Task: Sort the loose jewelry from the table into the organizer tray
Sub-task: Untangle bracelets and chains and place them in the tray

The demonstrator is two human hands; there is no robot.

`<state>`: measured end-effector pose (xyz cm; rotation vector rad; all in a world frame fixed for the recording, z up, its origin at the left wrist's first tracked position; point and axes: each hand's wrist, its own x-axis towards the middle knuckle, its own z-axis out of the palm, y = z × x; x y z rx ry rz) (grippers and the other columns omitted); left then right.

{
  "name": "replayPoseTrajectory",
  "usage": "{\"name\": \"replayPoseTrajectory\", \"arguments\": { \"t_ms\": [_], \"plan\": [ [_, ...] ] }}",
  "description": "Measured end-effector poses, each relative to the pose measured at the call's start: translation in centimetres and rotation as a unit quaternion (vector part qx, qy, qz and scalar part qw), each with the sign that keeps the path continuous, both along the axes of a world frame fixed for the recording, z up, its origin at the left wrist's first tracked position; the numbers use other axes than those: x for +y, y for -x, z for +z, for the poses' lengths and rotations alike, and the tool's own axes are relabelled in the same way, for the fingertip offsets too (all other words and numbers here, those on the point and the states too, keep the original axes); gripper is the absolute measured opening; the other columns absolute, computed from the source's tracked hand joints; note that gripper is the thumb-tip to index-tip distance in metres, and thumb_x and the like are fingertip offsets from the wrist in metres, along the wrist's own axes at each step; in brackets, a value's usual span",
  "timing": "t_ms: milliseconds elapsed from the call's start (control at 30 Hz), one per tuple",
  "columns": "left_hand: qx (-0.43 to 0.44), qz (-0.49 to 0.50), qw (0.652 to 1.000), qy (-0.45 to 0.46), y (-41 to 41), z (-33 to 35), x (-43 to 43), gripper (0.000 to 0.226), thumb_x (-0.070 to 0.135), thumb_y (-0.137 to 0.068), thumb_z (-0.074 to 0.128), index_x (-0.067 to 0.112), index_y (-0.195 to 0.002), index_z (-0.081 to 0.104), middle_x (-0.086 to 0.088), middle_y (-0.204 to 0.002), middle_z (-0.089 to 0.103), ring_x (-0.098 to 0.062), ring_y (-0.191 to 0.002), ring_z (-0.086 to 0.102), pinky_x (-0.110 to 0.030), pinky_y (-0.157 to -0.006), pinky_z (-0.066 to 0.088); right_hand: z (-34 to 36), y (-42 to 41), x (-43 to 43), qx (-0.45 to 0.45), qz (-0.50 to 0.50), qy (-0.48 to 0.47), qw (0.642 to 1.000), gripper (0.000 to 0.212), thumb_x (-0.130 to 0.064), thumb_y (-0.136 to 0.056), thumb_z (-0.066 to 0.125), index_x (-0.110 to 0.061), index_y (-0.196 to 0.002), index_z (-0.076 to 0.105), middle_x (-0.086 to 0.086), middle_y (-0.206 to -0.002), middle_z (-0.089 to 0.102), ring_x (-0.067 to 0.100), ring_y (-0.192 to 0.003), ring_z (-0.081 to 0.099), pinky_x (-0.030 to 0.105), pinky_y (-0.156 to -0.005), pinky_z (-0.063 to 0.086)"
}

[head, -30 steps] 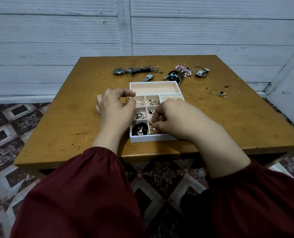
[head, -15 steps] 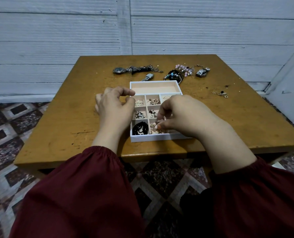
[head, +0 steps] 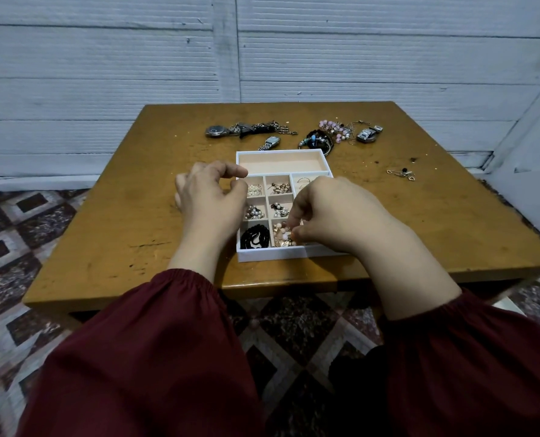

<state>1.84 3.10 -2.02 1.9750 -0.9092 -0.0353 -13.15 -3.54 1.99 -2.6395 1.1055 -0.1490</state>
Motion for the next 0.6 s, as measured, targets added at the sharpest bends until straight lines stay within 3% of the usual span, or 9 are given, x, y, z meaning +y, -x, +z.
{"name": "replayPoseTrajectory", "arguments": {
  "t_ms": [333,600],
  "plan": [
    [0.001,-0.004,1.000,-0.002,0.07,-0.01,-0.10,0.016,0.023,-0.086,0.056,0.034,-0.093,0.066,0.007,-0.102,0.051,-0.021,-0.113,0.037,-0.035,-0.094,0.029,0.12,0.43,-0.80,-0.052,-0.024,-0.038,0.998,0.005,-0.026,-0.077,0.071,-0.028,-0.074,0.073,-0.012,-0.066,0.065,0.008,-0.075,0.061,0.030,-0.071,0.053],
    [0.004,-0.013,1.000,0.001,0.22,0.06,0.01,0.017,0.022,-0.085,0.055,0.034,-0.092,0.065,0.008,-0.102,0.050,-0.021,-0.112,0.038,-0.037,-0.096,0.032,-0.17,0.08,-0.46,-0.015,-0.030,-0.015,0.999,0.005,-0.028,-0.075,0.072,-0.029,-0.070,0.070,-0.011,-0.081,0.069,0.012,-0.088,0.062,0.030,-0.074,0.052]
  ]
}}
